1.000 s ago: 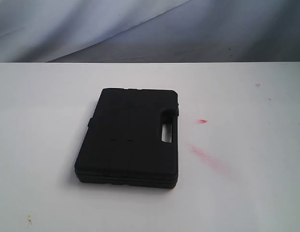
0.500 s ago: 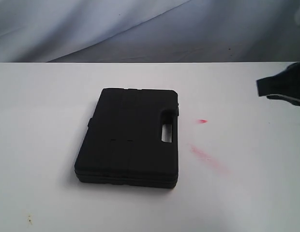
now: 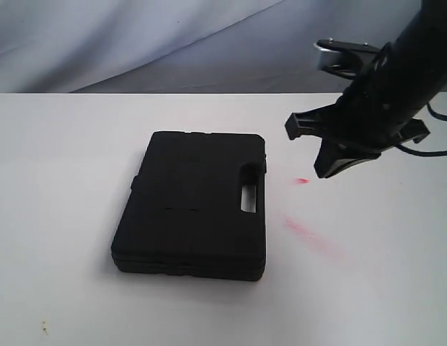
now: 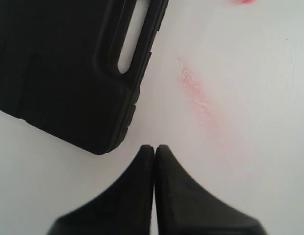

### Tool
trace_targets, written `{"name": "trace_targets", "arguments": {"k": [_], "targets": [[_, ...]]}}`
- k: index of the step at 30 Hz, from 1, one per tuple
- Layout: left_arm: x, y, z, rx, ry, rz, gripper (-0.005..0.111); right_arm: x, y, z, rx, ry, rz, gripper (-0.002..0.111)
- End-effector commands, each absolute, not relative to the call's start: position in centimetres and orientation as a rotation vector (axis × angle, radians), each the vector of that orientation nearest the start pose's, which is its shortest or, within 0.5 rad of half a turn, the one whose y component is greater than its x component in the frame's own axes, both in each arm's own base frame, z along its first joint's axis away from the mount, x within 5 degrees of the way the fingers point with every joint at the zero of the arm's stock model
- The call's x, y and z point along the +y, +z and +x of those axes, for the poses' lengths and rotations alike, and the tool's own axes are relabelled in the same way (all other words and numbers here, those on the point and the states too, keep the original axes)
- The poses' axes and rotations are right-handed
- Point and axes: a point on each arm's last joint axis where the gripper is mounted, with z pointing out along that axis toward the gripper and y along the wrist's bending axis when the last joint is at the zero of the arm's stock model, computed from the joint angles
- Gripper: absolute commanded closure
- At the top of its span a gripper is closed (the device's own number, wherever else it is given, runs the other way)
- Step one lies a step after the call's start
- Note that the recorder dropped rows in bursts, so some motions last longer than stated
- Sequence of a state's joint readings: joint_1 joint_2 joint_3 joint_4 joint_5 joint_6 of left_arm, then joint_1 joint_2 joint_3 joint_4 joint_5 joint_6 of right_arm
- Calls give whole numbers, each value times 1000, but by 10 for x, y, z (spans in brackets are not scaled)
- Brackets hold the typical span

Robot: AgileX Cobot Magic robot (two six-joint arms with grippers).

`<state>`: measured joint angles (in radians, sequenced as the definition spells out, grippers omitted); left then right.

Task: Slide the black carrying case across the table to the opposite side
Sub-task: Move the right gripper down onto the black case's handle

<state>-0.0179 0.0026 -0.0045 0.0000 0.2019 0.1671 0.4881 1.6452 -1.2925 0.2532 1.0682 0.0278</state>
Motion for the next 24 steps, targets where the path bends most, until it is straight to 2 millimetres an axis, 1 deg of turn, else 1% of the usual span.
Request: {"name": "trace_targets", "arguments": {"k": [1, 8, 13, 18, 20, 24], "targets": [[-1, 196, 56, 1667, 98, 137, 107, 190, 257, 289, 2895, 356, -592, 108], [-1, 196, 56, 1667, 98, 137, 107, 227, 224, 300, 2906, 377, -554, 108], [-1, 196, 56, 1667, 98, 137, 107, 236, 205, 313, 2878, 422, -452, 108], [-1, 196, 56, 1667, 98, 137, 107, 241, 197, 320, 2838, 445, -422, 107], [-1, 196, 56, 1667, 98, 137, 107, 242, 194, 322, 2825, 455, -411, 102], [-1, 196, 56, 1667, 98, 137, 107, 244, 192, 324, 2808, 468, -389, 85]]}}
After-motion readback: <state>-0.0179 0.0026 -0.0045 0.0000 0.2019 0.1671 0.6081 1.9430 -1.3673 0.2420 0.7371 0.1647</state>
